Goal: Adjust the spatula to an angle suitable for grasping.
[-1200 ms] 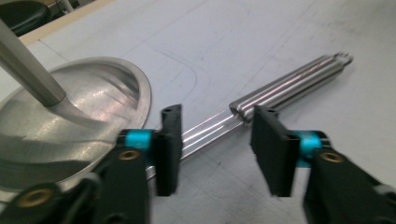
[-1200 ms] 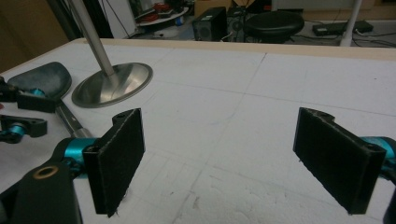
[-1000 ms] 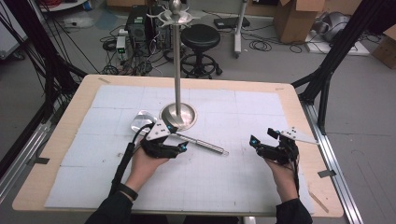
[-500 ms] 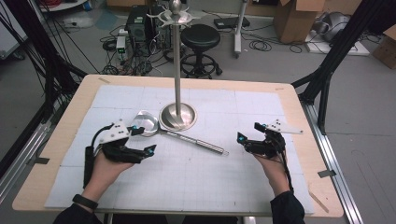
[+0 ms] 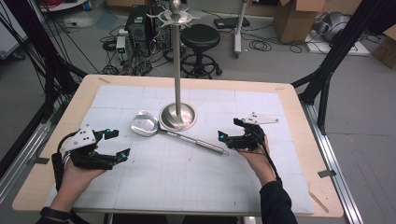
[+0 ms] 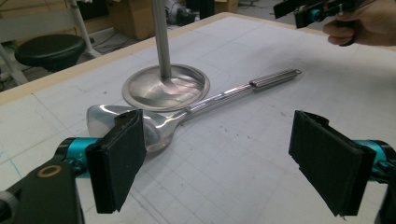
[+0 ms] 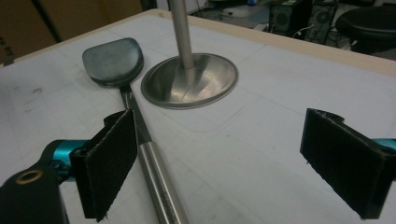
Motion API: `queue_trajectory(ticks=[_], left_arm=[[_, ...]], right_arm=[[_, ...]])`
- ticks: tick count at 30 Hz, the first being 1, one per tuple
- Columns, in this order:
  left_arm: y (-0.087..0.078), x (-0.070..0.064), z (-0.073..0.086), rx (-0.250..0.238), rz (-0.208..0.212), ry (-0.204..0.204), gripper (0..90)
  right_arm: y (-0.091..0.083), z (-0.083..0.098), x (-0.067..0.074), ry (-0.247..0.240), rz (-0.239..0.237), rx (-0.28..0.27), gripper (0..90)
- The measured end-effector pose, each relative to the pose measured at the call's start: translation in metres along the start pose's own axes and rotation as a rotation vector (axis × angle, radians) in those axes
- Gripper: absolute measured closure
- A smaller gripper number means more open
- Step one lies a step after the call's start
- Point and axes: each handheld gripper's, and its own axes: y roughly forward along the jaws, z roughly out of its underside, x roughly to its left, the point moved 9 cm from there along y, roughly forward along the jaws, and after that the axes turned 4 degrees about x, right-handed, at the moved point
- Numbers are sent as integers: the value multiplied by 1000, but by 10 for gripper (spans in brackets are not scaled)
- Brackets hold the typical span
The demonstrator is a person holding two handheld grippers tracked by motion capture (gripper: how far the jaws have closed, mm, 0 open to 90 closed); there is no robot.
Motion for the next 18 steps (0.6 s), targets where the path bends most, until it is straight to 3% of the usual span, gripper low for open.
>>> queue_trajectory(ticks=[7, 12, 18], left_arm=[[-5, 1, -1, -6, 6, -1, 189], [-7, 2, -3, -15, 8, -4, 189], [-4, 1, -1, -1, 16, -2, 189]], right_arm=[[31, -10, 19, -44, -48, 43, 106], [50, -9, 27, -51, -79, 85, 106], [72, -8, 45, -99, -127, 148, 108]])
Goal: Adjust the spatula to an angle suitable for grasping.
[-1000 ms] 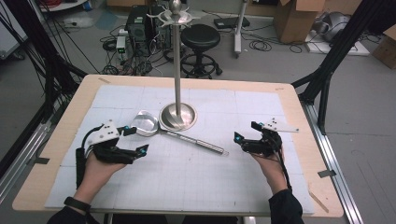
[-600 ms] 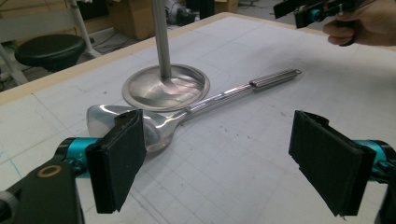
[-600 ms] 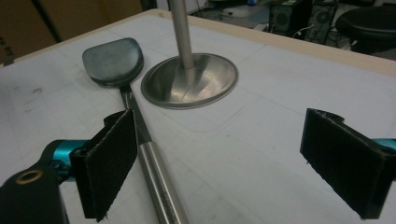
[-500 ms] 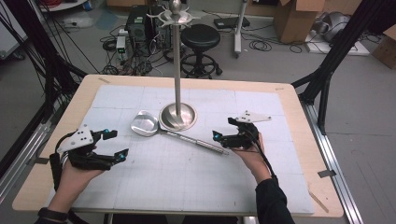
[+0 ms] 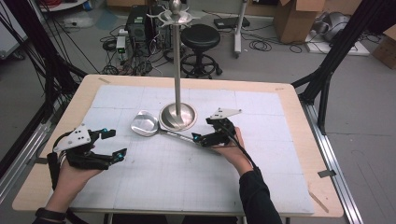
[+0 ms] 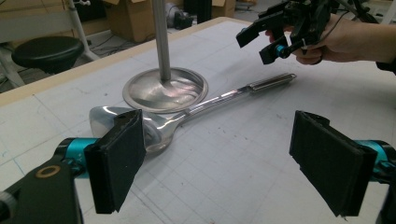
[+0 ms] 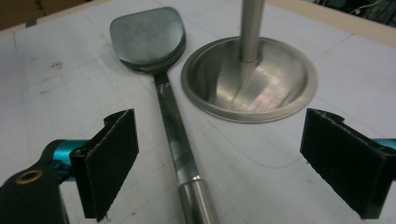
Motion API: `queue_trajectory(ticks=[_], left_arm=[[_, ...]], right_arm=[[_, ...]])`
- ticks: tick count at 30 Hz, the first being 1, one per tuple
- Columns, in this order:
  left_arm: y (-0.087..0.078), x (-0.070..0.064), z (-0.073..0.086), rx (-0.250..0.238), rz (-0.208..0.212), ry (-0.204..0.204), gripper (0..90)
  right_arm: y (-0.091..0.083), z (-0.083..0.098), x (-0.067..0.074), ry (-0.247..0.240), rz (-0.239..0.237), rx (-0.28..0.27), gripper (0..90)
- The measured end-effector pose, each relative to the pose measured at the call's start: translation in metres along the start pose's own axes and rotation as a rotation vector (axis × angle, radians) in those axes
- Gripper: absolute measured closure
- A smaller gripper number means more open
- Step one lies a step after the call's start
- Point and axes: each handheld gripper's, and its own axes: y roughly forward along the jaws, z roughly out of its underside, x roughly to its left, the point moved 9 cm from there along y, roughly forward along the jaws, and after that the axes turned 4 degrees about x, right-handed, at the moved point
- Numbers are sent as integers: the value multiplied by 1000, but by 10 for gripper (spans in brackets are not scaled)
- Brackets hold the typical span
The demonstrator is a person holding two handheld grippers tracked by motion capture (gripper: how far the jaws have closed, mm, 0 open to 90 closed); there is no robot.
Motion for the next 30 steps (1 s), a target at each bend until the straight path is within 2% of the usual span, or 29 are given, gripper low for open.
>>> queue_trajectory(ticks=[4, 8, 11, 13, 14, 22, 26, 30], left_arm=[[1, -1, 1, 6, 5, 0, 187], [0, -1, 0, 3, 7, -2, 187], [-1, -1, 1, 5, 8, 0, 187], [-2, -1, 2, 6, 5, -3, 187], [-2, -1, 2, 5, 6, -2, 187], [-1, -2, 4, 13, 16, -3, 187], [-1, -3, 4, 16, 16, -2, 187], [-2, -2, 5, 16, 14, -5, 187]], right_arm=[[15, 1, 8, -20, -31, 60, 150], [29, -2, 17, -67, -36, 111, 212], [39, 0, 22, -106, -27, 179, 284], [44, 1, 24, -102, -28, 205, 323], [47, 2, 23, -118, -27, 219, 340], [55, 9, 20, -124, -34, 288, 456], [60, 13, 18, -146, -32, 333, 507], [59, 13, 17, -146, -30, 348, 584]])
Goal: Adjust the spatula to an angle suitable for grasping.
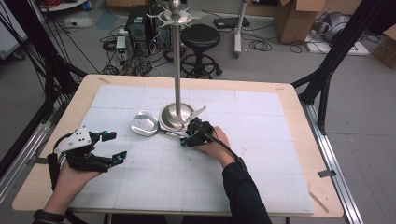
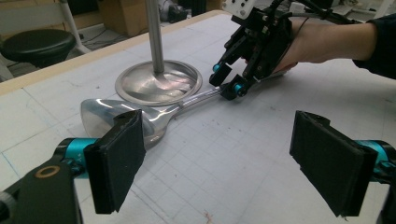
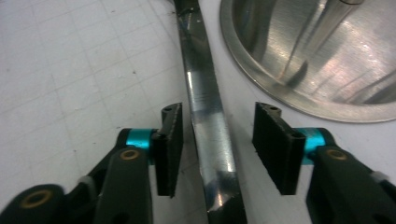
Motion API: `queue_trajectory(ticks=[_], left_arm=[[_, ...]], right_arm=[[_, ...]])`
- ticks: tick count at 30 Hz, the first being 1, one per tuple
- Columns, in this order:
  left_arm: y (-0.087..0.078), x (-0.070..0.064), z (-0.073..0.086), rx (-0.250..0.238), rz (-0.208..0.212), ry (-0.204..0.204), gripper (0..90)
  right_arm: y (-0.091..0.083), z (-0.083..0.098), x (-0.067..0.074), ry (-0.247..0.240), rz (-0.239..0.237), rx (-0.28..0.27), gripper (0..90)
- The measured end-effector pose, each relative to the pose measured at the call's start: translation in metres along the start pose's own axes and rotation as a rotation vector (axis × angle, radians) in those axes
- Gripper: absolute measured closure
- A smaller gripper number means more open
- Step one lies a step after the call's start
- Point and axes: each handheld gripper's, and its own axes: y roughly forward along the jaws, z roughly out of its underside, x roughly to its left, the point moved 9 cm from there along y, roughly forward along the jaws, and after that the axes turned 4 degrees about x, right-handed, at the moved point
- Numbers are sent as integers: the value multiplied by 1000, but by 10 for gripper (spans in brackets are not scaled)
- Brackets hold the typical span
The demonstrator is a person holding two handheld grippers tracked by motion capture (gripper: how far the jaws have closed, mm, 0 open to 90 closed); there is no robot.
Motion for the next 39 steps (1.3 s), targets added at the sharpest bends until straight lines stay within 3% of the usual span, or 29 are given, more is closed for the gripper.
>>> queue_trajectory(ticks=[4, 10, 13, 15, 25, 33, 39], left_arm=[[1, 0, 2, 5, 2, -1, 187], [2, -2, 1, 8, 4, 4, 187], [1, -2, 0, 6, 3, 6, 188], [0, -1, 0, 4, 1, 4, 189], [-5, 1, -4, -10, -5, 3, 191], [-12, 2, -9, -28, -9, 0, 196], [-21, 3, -15, -45, -15, 4, 201]], right_arm=[[0, -1, 3, -28, -7, 1, 697], [0, -1, 4, -31, -15, 4, 712], [0, -2, 5, -70, -11, 9, 740], [0, -2, 6, -64, -12, 12, 742], [-8, -2, 12, -85, -50, 3, 745], [-7, -10, 39, -154, -126, -16, 745], [-9, -23, 64, -217, -184, -68, 744]])
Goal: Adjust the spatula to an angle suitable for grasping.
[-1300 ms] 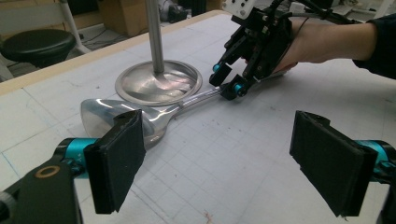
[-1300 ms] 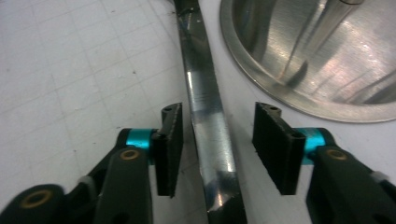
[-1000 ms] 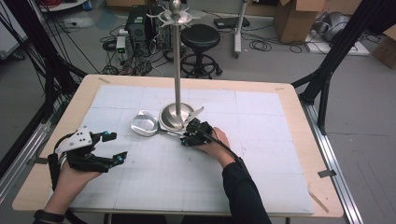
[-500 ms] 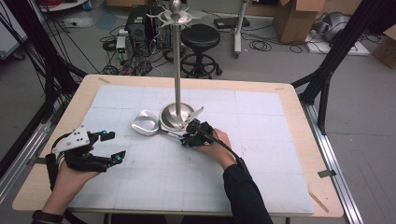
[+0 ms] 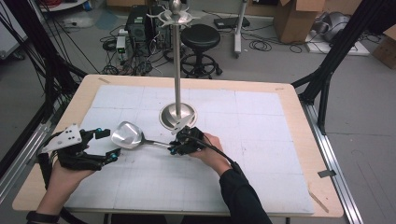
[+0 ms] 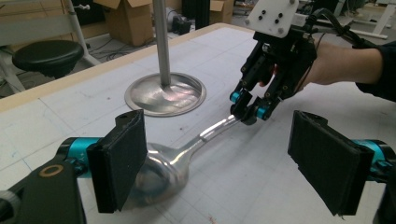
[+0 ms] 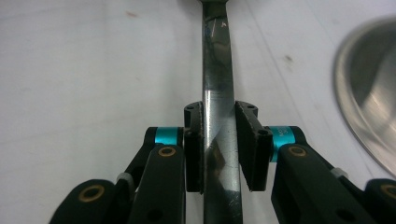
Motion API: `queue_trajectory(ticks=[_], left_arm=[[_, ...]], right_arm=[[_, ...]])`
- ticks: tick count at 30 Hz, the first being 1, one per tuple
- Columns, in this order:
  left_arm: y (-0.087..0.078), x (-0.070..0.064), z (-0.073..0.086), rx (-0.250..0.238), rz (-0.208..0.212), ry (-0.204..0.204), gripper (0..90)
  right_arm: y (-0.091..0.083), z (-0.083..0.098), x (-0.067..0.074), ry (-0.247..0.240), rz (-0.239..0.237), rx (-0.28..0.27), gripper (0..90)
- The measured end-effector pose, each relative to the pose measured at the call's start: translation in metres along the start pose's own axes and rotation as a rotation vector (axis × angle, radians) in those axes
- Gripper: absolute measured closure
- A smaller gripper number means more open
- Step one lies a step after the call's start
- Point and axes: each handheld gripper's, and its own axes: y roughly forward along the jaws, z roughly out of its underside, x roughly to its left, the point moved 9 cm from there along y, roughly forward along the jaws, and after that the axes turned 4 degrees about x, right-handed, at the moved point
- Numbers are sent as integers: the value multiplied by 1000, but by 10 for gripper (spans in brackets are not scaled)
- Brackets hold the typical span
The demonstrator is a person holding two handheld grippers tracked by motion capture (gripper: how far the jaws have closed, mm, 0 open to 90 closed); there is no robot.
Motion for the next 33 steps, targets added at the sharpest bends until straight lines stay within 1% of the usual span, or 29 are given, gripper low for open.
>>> queue_trajectory(ticks=[4, 5, 7, 8, 12, 16, 19, 21, 24, 26, 27, 28, 33], left_arm=[[-7, 1, -5, -13, -3, 1, 205], [-8, 1, -6, -19, -7, 2, 205], [-11, 2, -7, -24, -9, 4, 205], [-12, 2, -7, -26, -8, 3, 206], [-12, 2, -7, -27, -6, 4, 206], [-9, 1, -5, -19, -4, 5, 206], [-8, 1, -4, -15, -1, 3, 206], [-8, 0, -4, -14, 1, 5, 206], [-8, 0, -4, -14, 3, 4, 206], [-8, 0, -3, -12, 0, 3, 206], [-8, 0, -3, -11, 2, 5, 206], [-7, 1, -2, -9, -1, 5, 206], [-7, 1, -1, -9, 1, 1, 206]], right_arm=[[5, -10, 12, -50, -30, -10, 744], [7, -11, 15, -58, -43, -5, 744], [12, -16, 21, -78, -52, -5, 744], [15, -18, 24, -92, -64, -4, 744], [27, -29, 36, -133, -82, -9, 744], [40, -39, 47, -156, -114, -17, 744], [49, -45, 56, -161, -136, -16, 744], [55, -49, 61, -181, -149, -10, 744], [63, -52, 64, -200, -154, -7, 743], [67, -52, 66, -196, -159, 1, 743], [68, -52, 66, -205, -159, 5, 743], [70, -52, 67, -205, -157, 5, 743], [71, -52, 67, -214, -158, 5, 741]])
